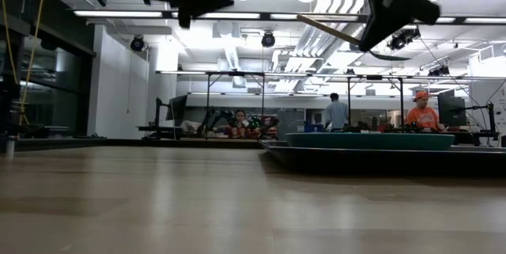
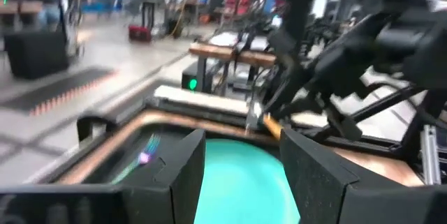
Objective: Pick and place plate/cup/fork/spoon on tray
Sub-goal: Put the yellow spoon on the black serving tray to the left side of the blue plate
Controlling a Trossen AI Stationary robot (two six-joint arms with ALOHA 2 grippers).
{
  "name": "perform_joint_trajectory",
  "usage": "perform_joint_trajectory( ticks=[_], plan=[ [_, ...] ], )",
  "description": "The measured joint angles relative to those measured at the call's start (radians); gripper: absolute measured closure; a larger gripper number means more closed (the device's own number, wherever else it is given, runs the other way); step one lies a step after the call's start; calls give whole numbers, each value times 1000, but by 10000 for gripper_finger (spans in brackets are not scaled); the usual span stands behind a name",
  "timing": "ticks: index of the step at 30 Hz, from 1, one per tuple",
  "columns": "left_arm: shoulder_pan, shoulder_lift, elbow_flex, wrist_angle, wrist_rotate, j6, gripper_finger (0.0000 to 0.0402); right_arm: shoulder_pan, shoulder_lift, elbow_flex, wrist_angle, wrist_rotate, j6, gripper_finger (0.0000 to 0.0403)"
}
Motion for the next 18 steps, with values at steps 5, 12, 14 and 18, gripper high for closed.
perform_joint_trajectory(
  ticks=[5,12,14,18],
  plan=[
    [44,80,0,59,5,-65,221,-58,0,0,64,10,-85,400],
    [95,193,73,135,184,-177,182,-106,0,0,173,-20,-195,400],
    [95,224,94,124,194,-210,167,-115,0,0,200,-24,-219,401],
    [95,278,134,125,198,-278,142,-128,0,1,248,-32,-267,401]
  ],
)
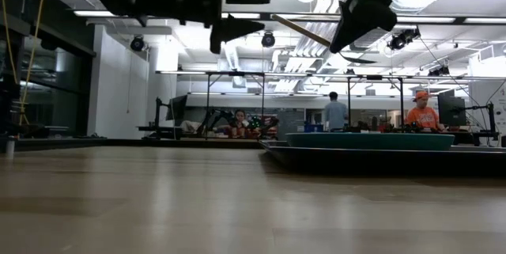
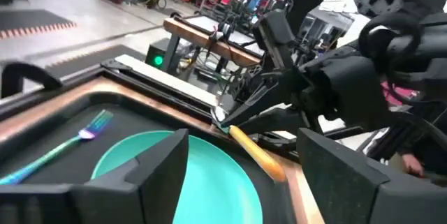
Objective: Pick and place plate/cup/fork/spoon on tray
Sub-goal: Put the yellow spoon on the black serving tray to the left side of the blue plate
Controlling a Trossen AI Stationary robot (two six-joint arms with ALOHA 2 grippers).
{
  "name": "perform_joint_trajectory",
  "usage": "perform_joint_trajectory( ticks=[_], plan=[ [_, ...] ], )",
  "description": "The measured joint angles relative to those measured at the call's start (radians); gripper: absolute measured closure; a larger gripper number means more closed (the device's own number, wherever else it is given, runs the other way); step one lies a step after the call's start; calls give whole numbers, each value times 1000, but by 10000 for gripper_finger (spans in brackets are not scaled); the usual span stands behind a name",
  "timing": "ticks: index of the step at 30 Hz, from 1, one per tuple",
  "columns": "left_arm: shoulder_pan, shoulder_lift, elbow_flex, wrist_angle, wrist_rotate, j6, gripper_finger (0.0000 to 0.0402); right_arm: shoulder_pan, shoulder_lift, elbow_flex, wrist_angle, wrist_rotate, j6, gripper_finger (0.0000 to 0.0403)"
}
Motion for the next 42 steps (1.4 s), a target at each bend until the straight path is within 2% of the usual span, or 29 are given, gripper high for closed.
perform_joint_trajectory(
  ticks=[10,19,24,38,42],
  plan=[
    [-6,81,30,-7,28,-128,136,-38,1,0,34,-36,-53,401],
    [-28,81,31,-7,-4,-129,137,-79,1,0,52,-90,-79,401],
    [-28,81,31,-16,-83,-129,137,-78,1,0,70,-95,-97,401],
    [-39,81,70,-106,-97,-119,138,-78,1,0,71,-94,-105,401],
    [-39,81,70,-134,-111,-126,150,-78,1,0,71,-94,-105,401]
  ],
)
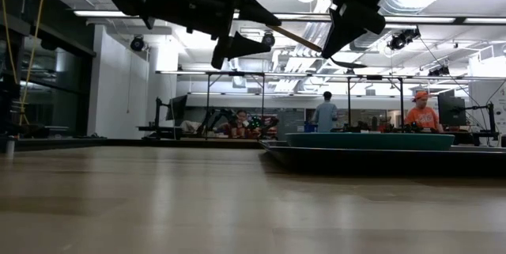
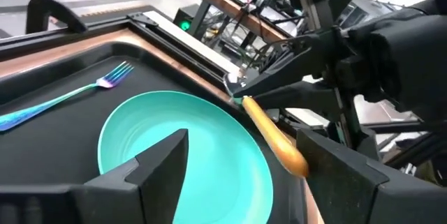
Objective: Pick and place plate/cup/fork/spoon on tray
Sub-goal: Put the yellow spoon on the black serving tray to the left side of the blue plate
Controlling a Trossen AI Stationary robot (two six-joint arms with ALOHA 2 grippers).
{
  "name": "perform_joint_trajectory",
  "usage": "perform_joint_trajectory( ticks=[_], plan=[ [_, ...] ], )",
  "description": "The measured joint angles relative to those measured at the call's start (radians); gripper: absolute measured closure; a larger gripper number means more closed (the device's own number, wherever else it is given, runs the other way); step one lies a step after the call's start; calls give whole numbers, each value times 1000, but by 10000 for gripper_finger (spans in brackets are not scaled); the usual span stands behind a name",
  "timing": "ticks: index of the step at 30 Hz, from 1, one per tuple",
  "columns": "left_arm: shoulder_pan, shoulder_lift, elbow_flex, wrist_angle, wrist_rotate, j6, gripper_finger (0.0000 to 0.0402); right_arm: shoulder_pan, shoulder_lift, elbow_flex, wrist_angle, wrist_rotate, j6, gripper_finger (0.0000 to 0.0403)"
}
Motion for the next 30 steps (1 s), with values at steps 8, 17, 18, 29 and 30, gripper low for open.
perform_joint_trajectory(
  ticks=[8,17,18,29,30],
  plan=[
    [-1,0,0,-3,-16,-3,233,0,0,0,0,3,0,401],
    [3,0,0,-4,-20,4,323,-1,0,0,5,6,1,401],
    [3,0,0,-6,-20,5,330,-1,0,0,7,7,0,401],
    [5,-3,0,-12,-18,56,362,0,1,0,12,1,9,371],
    [8,-4,0,-20,-18,65,363,-1,0,0,14,2,19,359]
  ],
)
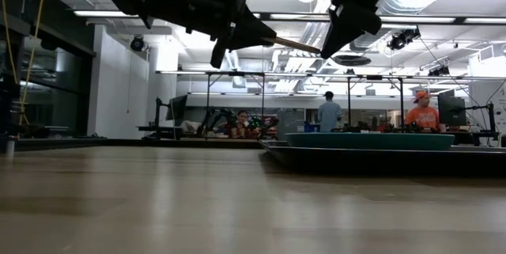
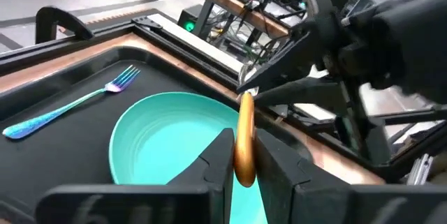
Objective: Pick and place plate/cup/fork/spoon on tray
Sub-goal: Put the yellow spoon on the black serving tray to the left side of the blue plate
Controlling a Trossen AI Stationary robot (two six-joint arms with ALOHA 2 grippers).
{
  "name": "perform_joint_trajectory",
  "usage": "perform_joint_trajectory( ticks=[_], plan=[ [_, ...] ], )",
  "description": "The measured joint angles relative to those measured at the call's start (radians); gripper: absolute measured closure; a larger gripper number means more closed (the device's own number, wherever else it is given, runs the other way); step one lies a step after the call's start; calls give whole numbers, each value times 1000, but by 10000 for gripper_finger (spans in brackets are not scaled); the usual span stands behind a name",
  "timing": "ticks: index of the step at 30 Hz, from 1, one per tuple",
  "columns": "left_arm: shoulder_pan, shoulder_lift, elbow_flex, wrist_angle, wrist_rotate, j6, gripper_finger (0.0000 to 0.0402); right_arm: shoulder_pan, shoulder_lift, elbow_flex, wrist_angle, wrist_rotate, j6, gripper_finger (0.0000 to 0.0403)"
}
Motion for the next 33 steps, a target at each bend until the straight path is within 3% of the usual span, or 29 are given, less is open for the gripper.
perform_joint_trajectory(
  ticks=[11,14,19,25,29,33],
  plan=[
    [77,-4,0,-40,-8,19,378,5,-139,1,-96,-11,137,187],
    [86,-30,0,-44,-1,29,378,5,-193,1,-176,-15,227,164],
    [87,-80,-13,-39,6,46,378,12,-294,-15,-268,-33,375,159],
    [86,-140,-139,111,30,-26,378,46,-562,-338,34,-39,457,160],
    [84,-144,-213,275,33,-106,378,26,-757,-594,431,-36,507,160],
    [52,-120,-218,277,35,-151,378,-39,-863,-766,715,-88,508,160]
  ],
)
